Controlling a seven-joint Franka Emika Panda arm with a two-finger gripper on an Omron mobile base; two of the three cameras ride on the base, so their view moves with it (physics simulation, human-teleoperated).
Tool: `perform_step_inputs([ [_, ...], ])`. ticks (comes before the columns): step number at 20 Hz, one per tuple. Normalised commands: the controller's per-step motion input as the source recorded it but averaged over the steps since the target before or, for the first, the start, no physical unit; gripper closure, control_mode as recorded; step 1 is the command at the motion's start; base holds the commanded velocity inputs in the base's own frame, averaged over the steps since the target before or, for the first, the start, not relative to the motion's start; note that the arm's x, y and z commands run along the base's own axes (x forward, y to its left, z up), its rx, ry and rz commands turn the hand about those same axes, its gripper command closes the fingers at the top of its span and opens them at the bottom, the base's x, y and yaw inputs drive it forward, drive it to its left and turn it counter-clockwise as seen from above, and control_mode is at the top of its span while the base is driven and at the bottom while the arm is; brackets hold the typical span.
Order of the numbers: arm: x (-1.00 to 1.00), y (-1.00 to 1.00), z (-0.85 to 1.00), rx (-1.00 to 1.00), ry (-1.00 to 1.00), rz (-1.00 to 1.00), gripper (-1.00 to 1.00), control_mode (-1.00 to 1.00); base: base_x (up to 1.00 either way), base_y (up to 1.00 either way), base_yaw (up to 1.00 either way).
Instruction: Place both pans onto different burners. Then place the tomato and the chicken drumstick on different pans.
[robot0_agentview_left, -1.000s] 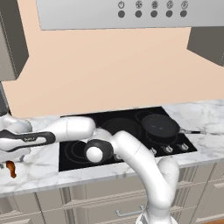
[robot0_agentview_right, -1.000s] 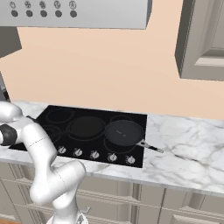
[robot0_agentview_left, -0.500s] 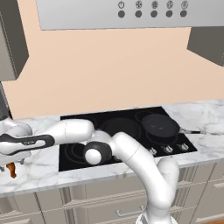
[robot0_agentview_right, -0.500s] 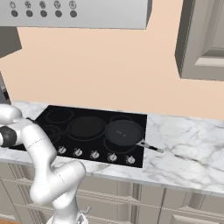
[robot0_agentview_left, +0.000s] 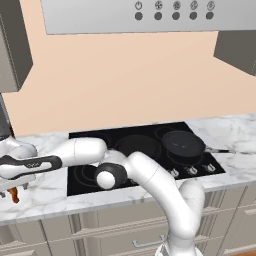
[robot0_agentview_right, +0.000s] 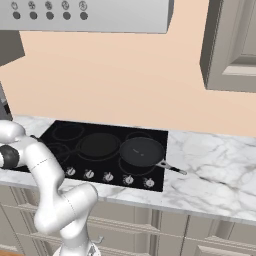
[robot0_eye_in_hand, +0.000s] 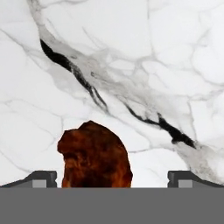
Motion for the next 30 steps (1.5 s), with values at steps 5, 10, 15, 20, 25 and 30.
perform_step_inputs([
  [5, 0.00, 0.06, -0.12, 0.00, 0.00, 0.00, 1.00, -1.00, 0.00, 0.00, 0.00],
  [10, 0.00, 0.00, 0.00, 0.00, 0.00, 0.00, 1.00, -1.00, 0.00, 0.00, 0.00],
  [15, 0.00, -0.03, 0.06, 0.00, 0.00, 0.01, 1.00, -1.00, 0.00, 0.00, 0.00],
  [20, 0.00, -0.38, 0.84, 0.00, 0.00, 0.00, 1.00, -1.00, 0.00, 0.00, 0.00],
  [25, 0.00, -0.50, 0.75, 0.00, -0.05, 0.00, 1.00, -1.00, 0.00, 0.00, 0.00],
  [30, 0.00, -0.73, 0.57, 0.00, -0.04, 0.00, 1.00, -1.00, 0.00, 0.00, 0.00],
])
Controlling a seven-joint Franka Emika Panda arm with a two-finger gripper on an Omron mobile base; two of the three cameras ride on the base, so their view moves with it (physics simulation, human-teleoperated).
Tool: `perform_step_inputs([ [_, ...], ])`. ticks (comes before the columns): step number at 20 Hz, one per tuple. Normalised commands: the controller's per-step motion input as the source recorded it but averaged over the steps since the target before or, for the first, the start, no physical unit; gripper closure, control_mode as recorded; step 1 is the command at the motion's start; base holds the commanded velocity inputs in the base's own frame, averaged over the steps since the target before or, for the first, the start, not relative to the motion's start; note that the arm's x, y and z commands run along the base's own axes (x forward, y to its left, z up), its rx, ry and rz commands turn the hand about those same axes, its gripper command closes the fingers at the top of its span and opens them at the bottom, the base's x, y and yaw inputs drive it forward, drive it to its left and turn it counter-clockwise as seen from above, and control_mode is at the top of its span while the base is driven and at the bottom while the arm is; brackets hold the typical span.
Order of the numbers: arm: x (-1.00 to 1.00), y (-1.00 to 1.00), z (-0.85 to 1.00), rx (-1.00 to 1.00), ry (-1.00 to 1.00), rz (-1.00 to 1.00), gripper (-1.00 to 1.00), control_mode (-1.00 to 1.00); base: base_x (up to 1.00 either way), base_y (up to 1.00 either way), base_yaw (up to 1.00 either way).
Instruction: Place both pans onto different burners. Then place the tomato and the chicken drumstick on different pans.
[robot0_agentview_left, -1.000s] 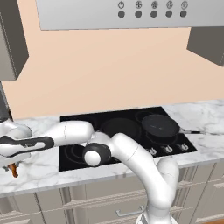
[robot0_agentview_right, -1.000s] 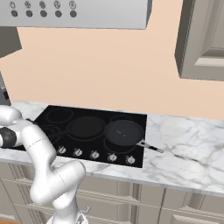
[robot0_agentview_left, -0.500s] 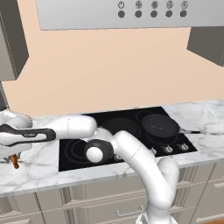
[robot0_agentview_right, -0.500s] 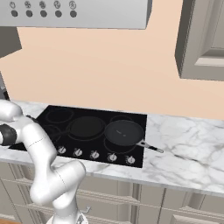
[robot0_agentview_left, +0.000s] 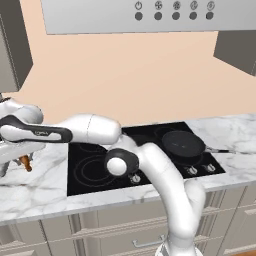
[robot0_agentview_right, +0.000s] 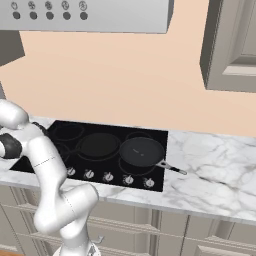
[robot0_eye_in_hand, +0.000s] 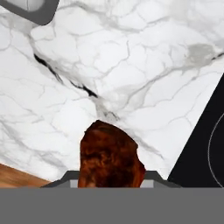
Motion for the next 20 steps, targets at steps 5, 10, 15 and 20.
perform_step_inputs([
  [5, 0.00, -0.99, 0.38, 0.00, -0.02, 0.00, 1.00, -1.00, 0.00, 0.00, 0.00],
  [10, 0.00, -1.00, 0.17, 0.00, -0.01, -0.04, 1.00, -1.00, 0.00, 0.00, 0.00],
  [15, 0.01, -1.00, 0.01, 0.04, 0.00, -0.08, 1.00, -1.00, 0.00, 0.00, 0.00],
  [20, 0.09, -1.00, 0.00, 0.12, 0.00, -0.18, 1.00, -1.00, 0.00, 0.00, 0.00],
])
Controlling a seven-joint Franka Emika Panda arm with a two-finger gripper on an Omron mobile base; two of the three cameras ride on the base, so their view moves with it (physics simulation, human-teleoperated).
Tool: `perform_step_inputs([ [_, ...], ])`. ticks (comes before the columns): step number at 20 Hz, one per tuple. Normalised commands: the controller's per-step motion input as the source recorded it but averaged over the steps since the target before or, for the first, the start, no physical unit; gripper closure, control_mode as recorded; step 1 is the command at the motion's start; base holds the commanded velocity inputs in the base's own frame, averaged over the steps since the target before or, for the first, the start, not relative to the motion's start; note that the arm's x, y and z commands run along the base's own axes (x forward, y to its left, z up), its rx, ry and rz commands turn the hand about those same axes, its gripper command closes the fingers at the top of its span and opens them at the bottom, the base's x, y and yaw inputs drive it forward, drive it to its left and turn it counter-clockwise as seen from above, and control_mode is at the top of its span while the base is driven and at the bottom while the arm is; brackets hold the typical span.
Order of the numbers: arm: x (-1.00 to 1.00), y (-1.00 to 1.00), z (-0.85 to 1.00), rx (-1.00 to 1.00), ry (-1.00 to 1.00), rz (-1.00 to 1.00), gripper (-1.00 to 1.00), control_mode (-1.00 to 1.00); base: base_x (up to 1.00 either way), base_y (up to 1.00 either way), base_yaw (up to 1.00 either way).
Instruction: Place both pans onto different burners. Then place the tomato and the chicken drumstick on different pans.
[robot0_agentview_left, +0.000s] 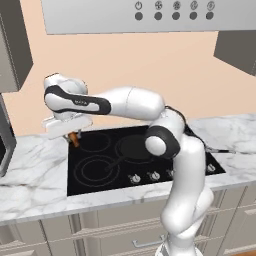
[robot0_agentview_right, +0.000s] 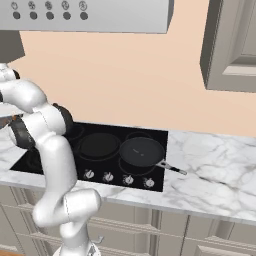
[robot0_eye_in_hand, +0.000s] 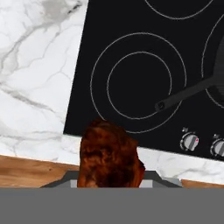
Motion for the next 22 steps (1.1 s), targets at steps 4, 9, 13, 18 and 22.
perform_step_inputs([
  [4, 0.07, -1.00, 0.00, 0.13, 0.00, -0.22, 1.00, -1.00, 0.00, 0.00, 0.00],
  [9, 0.20, -1.00, 0.00, 0.07, -0.02, -0.18, 1.00, -1.00, 0.00, 0.00, 0.00],
  [13, 0.14, -1.00, 0.00, 0.00, -0.07, -0.07, 1.00, -1.00, 0.00, 0.00, 0.00],
  [18, 0.05, -1.00, 0.00, 0.00, -0.13, -0.02, 1.00, -1.00, 0.00, 0.00, 0.00],
  [22, 0.46, -1.00, -0.03, 0.00, -0.05, 0.00, 1.00, -1.00, 0.00, 0.00, 0.00],
])
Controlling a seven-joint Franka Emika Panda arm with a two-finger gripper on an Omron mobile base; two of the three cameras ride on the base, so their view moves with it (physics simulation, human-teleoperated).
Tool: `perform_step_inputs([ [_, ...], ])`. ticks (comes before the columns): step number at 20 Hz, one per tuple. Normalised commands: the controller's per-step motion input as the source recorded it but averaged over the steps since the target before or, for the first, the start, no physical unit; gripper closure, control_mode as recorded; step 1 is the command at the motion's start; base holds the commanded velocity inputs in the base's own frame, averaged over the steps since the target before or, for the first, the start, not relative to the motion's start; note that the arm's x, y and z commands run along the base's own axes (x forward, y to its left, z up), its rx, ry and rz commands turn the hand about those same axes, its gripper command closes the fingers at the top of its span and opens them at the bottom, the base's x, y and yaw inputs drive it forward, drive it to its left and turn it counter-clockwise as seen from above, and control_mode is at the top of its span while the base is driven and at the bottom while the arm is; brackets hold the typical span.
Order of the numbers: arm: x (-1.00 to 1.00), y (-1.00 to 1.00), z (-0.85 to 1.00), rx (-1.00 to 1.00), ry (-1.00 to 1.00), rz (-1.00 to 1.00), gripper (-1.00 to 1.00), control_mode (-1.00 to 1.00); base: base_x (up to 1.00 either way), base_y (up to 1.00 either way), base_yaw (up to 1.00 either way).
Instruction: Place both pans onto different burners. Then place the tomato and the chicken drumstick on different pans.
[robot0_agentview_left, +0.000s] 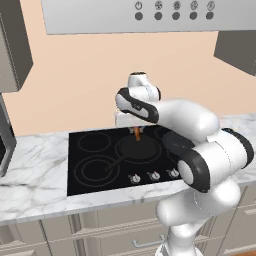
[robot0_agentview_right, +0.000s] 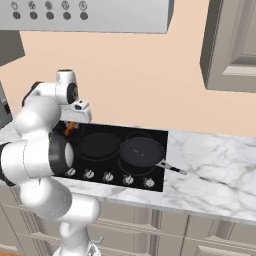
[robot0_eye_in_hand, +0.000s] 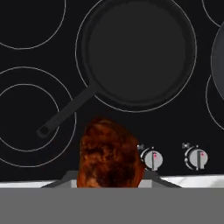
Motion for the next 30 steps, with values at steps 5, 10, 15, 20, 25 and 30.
perform_step_inputs([
  [5, 0.94, -1.00, -0.24, 0.01, 0.00, 0.00, 1.00, -1.00, 0.00, 0.00, 0.00],
  [10, 0.74, -0.44, -0.50, 0.00, 0.00, 0.01, 1.00, -1.00, 0.00, 0.00, 0.00],
  [15, 0.37, 0.00, -0.57, 0.00, 0.00, 0.00, 1.00, -1.00, 0.00, 0.00, 0.00],
  [20, 0.24, 0.00, -0.41, 0.00, 0.00, 0.00, 1.00, -1.00, 0.00, 0.00, 0.00],
  [25, 0.00, 0.04, -0.21, 0.00, 0.00, 0.00, 1.00, -1.00, 0.00, 0.00, 0.00],
  [30, 0.00, 0.20, -0.10, 0.00, 0.00, 0.00, 1.00, -1.00, 0.00, 0.00, 0.00],
])
